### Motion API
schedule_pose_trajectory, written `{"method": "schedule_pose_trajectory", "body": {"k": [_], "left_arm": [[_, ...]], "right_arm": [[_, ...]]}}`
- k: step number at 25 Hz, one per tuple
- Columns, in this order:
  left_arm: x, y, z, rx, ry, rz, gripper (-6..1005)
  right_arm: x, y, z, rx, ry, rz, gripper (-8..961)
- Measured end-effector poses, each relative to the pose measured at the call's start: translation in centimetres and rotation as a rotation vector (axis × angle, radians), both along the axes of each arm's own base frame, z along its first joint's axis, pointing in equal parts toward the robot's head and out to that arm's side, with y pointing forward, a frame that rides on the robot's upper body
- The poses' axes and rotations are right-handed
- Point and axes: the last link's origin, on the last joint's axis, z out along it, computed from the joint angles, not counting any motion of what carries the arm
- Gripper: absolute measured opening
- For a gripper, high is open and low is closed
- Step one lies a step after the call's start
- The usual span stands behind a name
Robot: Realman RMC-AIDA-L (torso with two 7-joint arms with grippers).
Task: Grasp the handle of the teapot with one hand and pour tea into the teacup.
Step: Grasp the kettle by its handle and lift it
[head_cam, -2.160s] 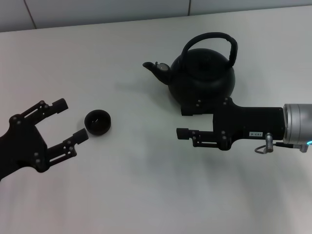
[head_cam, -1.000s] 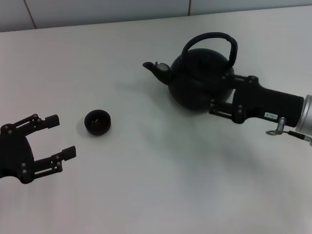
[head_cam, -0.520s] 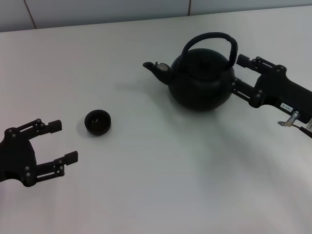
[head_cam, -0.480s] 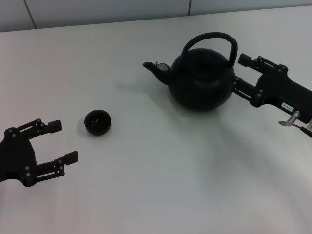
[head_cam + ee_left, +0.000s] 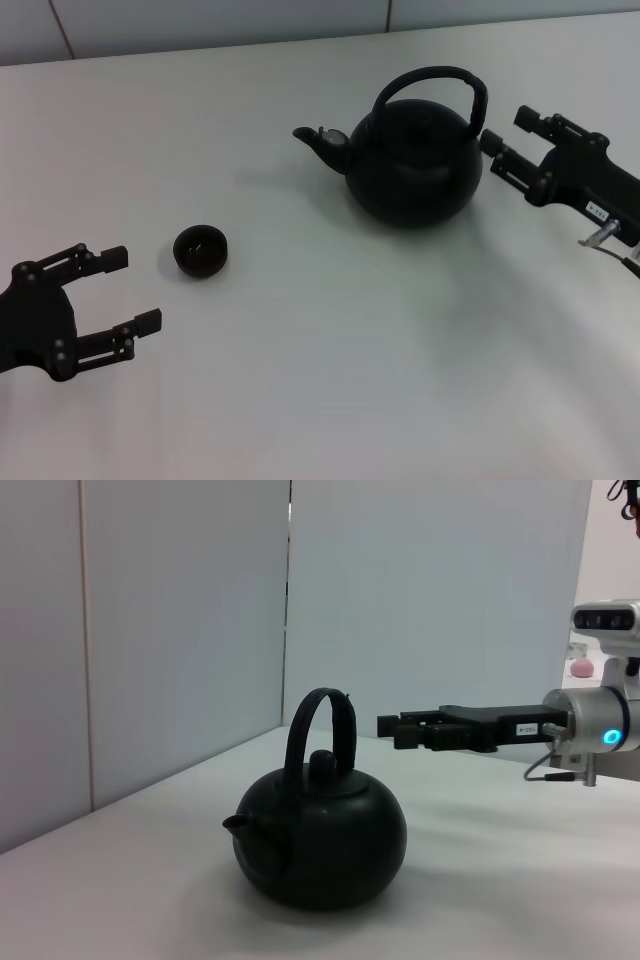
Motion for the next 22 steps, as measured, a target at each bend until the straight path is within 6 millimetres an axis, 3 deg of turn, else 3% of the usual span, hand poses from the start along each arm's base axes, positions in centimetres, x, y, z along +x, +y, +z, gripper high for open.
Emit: {"method": "schedule_pose_trajectory", "body": {"k": [22], "left_arm": [[-0.1, 0.0, -0.2, 0.002, -0.002, 0.01, 802]], "right_arm": [[-0.8, 2.9, -0.9, 0.001, -0.004, -0.062, 587]]}}
